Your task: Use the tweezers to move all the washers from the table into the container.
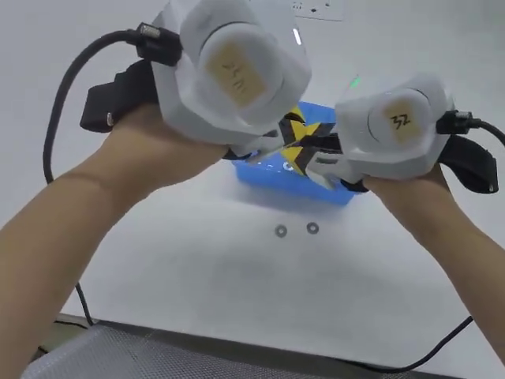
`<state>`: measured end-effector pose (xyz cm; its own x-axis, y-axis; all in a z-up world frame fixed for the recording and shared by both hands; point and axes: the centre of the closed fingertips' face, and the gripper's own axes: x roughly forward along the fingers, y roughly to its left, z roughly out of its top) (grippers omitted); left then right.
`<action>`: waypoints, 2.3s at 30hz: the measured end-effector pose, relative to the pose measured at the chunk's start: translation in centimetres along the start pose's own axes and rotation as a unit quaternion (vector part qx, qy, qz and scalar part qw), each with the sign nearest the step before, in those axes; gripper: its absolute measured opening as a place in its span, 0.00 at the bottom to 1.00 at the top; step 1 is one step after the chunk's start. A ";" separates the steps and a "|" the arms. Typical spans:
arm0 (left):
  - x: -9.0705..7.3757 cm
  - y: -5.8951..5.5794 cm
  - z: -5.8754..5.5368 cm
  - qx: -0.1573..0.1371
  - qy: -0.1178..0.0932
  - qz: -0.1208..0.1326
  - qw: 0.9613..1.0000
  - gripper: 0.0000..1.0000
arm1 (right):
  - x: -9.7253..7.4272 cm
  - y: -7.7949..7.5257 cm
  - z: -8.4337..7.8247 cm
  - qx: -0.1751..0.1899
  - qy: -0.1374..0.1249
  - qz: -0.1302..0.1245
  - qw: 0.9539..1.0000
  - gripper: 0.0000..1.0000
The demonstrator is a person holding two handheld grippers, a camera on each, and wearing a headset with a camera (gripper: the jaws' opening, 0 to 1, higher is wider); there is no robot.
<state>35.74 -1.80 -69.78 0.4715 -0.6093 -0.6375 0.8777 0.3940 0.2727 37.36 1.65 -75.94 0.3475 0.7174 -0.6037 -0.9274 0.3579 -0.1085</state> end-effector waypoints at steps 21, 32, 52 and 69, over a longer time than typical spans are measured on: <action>-5.7 -2.5 3.2 0.020 -0.035 -0.012 0.999 0.00 | -4.4 2.9 3.7 0.005 -0.049 0.010 0.999 0.09; -5.0 -4.8 1.8 -0.021 -0.032 -0.044 0.998 0.00 | -4.0 5.9 1.2 0.052 -0.036 0.039 0.997 0.08; -2.7 -7.0 -2.2 -0.064 -0.006 -0.070 0.995 0.00 | -2.0 7.8 -2.4 0.067 0.000 0.069 0.995 0.08; -2.3 -7.2 -2.5 -0.072 0.000 -0.069 0.995 0.00 | -1.6 8.0 -3.1 0.025 0.010 0.066 0.997 0.05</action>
<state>28.14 -1.51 -72.12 0.3476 -0.6644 -0.6616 0.9128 0.4012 0.0767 28.96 1.47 -78.32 0.2196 0.7479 -0.6264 -0.9565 0.2914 0.0126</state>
